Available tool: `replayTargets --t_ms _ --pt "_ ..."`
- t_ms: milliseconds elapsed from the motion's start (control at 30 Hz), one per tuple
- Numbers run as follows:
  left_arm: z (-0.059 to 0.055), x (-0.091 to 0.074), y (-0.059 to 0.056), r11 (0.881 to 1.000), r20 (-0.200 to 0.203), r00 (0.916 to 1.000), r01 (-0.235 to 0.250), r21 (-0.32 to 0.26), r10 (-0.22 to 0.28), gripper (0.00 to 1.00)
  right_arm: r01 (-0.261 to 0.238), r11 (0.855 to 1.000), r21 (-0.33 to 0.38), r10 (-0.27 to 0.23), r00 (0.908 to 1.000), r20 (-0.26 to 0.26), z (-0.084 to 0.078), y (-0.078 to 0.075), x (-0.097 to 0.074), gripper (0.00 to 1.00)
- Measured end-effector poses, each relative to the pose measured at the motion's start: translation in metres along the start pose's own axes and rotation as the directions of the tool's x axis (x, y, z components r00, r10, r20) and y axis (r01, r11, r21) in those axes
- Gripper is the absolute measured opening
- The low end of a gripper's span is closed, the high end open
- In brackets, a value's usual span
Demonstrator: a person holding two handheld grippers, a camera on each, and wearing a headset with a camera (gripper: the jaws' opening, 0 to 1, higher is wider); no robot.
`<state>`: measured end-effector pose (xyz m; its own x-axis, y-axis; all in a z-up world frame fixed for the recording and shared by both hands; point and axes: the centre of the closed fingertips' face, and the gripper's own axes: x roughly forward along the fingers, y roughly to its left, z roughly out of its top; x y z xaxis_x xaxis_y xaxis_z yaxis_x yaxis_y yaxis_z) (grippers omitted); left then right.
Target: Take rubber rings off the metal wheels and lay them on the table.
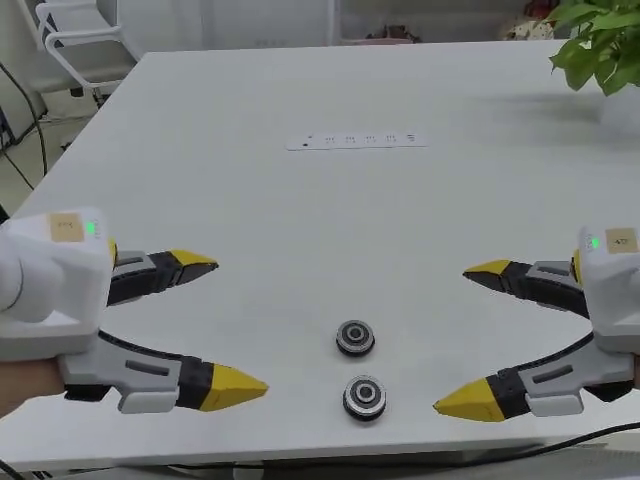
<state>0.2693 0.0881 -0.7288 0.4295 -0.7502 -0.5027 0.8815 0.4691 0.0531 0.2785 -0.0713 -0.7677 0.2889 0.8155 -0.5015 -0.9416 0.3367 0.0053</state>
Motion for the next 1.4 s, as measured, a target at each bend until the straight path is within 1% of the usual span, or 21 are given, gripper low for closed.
replayTargets --t_ms 300,500,767,1000,1133,1233,1300,1400 --pt "-0.004 0.011 -0.002 0.999 -0.019 0.9993 0.032 0.008 -0.032 0.85 -0.023 1.000 -0.002 0.023 0.9995 -0.020 -0.006 0.000 0.007 0.95" --pt "-0.007 0.017 -0.002 0.999 -0.031 0.9985 0.045 0.007 -0.045 0.84 -0.039 0.999 -0.010 0.039 0.9987 -0.033 -0.012 0.000 0.012 0.92" --pt "-0.005 0.028 -0.005 0.997 -0.028 0.9969 0.074 0.015 -0.074 0.81 -0.062 0.998 -0.028 0.061 0.9970 -0.047 -0.014 0.004 0.018 0.88" --pt "-0.005 0.036 -0.007 0.995 -0.039 0.9948 0.095 0.029 -0.093 0.79 -0.080 0.996 -0.035 0.078 0.9955 -0.053 -0.017 0.003 0.023 0.84" --pt "-0.006 0.041 -0.008 0.994 -0.051 0.9932 0.107 0.034 -0.105 0.77 -0.096 0.994 -0.045 0.093 0.9934 -0.067 -0.022 0.003 0.026 0.82" --pt "-0.008 0.045 -0.009 0.993 -0.059 0.9922 0.112 0.042 -0.110 0.74 -0.109 0.993 -0.047 0.105 0.9915 -0.076 -0.024 0.005 0.029 0.79" --pt "-0.009 0.047 -0.011 0.992 -0.063 0.9912 0.120 0.044 -0.117 0.71 -0.119 0.991 -0.054 0.114 0.9898 -0.085 -0.028 0.005 0.031 0.78" --pt "-0.010 0.052 -0.015 0.990 -0.069 0.9889 0.135 0.050 -0.132 0.70 -0.135 0.989 -0.062 0.129 0.9872 -0.094 -0.029 0.006 0.034 0.75"
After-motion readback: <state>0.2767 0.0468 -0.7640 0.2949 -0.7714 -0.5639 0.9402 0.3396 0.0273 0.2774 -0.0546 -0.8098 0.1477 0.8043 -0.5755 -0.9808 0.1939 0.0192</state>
